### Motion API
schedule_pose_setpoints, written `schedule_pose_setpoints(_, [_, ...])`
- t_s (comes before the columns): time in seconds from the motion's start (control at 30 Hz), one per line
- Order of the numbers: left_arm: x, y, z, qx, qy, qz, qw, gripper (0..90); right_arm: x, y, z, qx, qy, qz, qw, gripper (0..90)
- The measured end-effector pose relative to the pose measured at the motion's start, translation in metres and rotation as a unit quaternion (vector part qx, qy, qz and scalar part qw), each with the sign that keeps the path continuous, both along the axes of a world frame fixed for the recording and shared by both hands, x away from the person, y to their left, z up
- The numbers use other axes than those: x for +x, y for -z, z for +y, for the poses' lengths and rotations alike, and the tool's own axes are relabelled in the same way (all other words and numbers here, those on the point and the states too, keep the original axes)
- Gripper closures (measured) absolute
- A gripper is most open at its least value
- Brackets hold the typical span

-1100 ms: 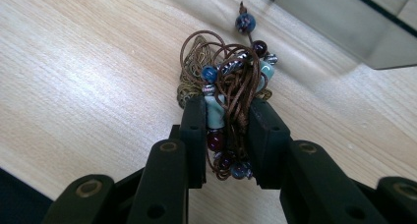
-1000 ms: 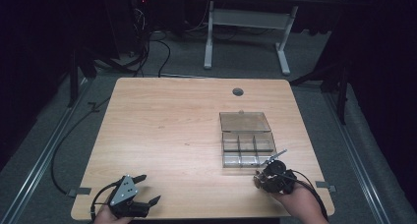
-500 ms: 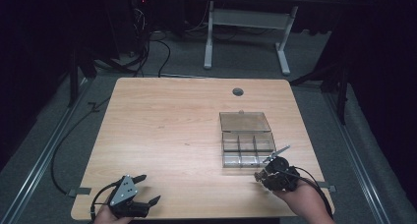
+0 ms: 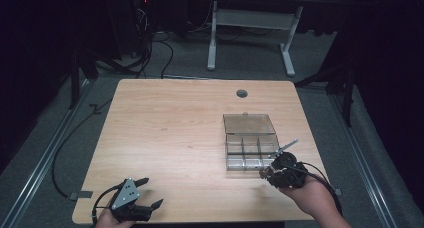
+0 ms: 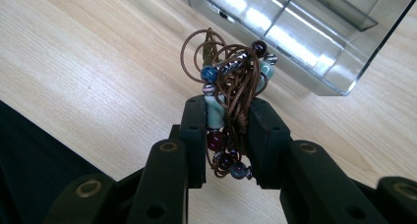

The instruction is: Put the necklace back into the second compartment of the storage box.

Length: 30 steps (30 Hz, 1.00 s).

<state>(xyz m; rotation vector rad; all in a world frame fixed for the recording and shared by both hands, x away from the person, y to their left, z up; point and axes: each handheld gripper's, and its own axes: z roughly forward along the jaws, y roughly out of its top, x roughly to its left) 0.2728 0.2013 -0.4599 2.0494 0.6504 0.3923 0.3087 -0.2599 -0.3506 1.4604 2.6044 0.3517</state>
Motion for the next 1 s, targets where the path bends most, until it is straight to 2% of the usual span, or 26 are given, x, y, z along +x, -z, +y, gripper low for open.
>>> schedule_pose_setpoints(0.47, [0.0, 0.0, 0.0, -0.004, -0.001, 0.0, 1.0, 15.2, 0.016, -0.01, 0.006, 0.007, -0.002, -0.003, 1.0, 71.8])
schedule_pose_setpoints(0.83, [0.0, 0.0, 0.001, -0.005, 0.0, -0.001, 1.0, 15.2, 0.036, -0.019, 0.013, 0.007, -0.002, -0.011, 0.9999, 71.8])
schedule_pose_setpoints(1.0, [0.0, 0.0, 0.001, -0.003, 0.002, 0.001, 1.0, 15.2, 0.05, -0.018, 0.015, 0.008, -0.001, -0.012, 0.9999, 71.8])
